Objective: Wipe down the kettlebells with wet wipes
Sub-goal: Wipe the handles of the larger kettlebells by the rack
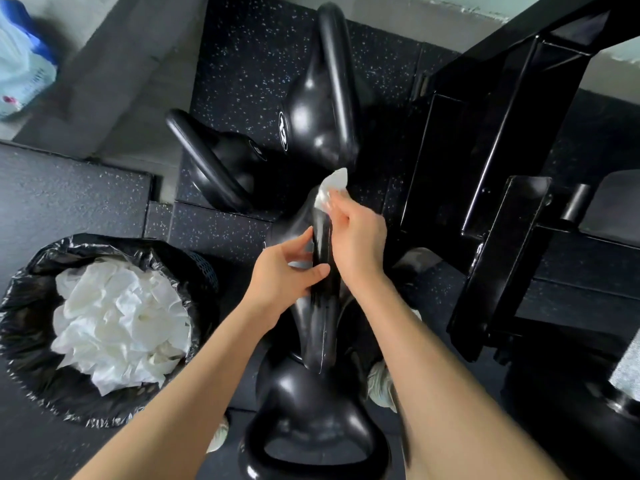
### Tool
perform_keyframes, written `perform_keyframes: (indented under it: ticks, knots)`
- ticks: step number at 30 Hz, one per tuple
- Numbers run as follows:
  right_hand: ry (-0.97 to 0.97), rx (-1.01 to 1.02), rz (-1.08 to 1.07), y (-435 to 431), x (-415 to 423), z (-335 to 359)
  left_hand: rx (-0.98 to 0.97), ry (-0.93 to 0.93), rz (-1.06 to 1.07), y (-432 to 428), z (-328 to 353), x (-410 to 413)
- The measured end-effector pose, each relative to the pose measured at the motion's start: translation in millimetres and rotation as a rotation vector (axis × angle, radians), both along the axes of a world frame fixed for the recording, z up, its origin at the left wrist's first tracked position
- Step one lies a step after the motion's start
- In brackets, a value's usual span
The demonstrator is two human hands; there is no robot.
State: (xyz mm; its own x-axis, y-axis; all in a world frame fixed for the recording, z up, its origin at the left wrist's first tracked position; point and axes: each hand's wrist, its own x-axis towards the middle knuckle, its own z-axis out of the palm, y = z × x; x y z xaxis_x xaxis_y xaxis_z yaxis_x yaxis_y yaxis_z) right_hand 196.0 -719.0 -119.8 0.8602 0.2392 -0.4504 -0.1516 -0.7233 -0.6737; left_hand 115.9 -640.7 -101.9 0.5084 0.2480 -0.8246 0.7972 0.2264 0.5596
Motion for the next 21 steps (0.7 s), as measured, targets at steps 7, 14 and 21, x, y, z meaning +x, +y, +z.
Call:
perform_keyframes:
  ticks: [7, 14, 21]
  knots:
    - [0.143, 0.156, -0.085, -11.0, -14.0, 9.2, -0.015, -0.001, 0.020, 0.4, 3.6, 0.6]
    - [0.037, -0.060, 0.022, -8.6, 15.2, 3.6, -0.033, 0.005, 0.024, 0.9, 0.1, 0.6]
    - [-0.099, -0.119, -0.088, -36.9, -36.9, 19.8, -0.054, -0.029, 0.031, 0.5, -4.9, -5.3]
